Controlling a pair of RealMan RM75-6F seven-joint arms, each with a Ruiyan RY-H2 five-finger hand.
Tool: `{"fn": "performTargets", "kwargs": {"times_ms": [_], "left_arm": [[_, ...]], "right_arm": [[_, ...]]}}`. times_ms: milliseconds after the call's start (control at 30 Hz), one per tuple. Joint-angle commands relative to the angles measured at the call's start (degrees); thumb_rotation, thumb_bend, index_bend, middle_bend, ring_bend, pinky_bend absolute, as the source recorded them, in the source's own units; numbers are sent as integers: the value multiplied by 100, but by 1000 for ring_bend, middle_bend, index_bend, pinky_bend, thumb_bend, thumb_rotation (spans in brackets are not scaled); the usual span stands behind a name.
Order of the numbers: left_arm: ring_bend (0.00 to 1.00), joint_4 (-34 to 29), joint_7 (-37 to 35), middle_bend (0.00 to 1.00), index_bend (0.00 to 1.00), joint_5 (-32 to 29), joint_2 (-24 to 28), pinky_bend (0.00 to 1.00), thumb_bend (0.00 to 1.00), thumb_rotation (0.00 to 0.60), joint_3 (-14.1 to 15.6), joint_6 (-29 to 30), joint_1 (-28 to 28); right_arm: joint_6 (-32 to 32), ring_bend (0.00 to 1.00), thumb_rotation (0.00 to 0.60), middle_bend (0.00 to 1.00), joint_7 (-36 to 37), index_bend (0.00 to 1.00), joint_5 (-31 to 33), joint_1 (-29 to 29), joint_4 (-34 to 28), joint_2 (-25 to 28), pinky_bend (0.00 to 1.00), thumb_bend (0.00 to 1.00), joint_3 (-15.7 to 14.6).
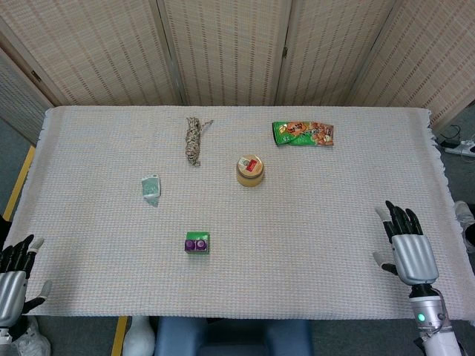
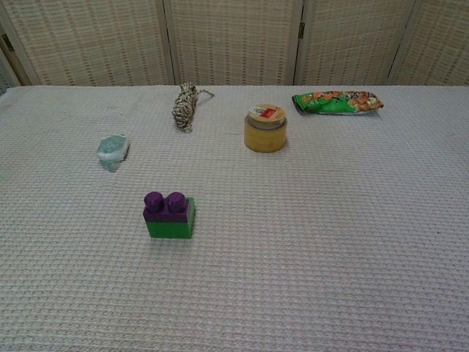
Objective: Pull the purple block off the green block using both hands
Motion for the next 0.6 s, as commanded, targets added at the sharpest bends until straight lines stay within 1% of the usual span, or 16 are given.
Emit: {"fn": "performTargets", "kwargs": {"times_ms": [33,167,333,400,500,600], "left_arm": [[0,30,126,39,63,-55,-60,0,427,600,-10,-72,-35],[0,16,226,39,64,25,-118,0,427,600,17,-83,-59],[0,73,287,19,88,349,-268,0,424,600,110,-107,-138],[0,160,128,2,115,587,-368,0,421,600,170,-116,-197],[0,321,-506,0,179,898,-552,0,419,600,239,-136,-305],[0,448,-721,0,225,1087,-684,0,420,600,259,-177,-416]], "right_arm": [[108,0,600,0,-251,0,48,-24,31,-89,0,294,42],[111,0,600,0,-176,0,-99,-63,-97,-6,0,294,-72],[323,0,600,0,-17,0,-391,-205,-169,99,0,295,-224],[362,0,600,0,-9,0,-448,-245,-205,140,0,294,-266],[551,0,600,0,-3,0,-577,-323,-242,143,0,294,-274],[654,0,600,0,90,0,-671,-371,-222,146,0,294,-282]]}}
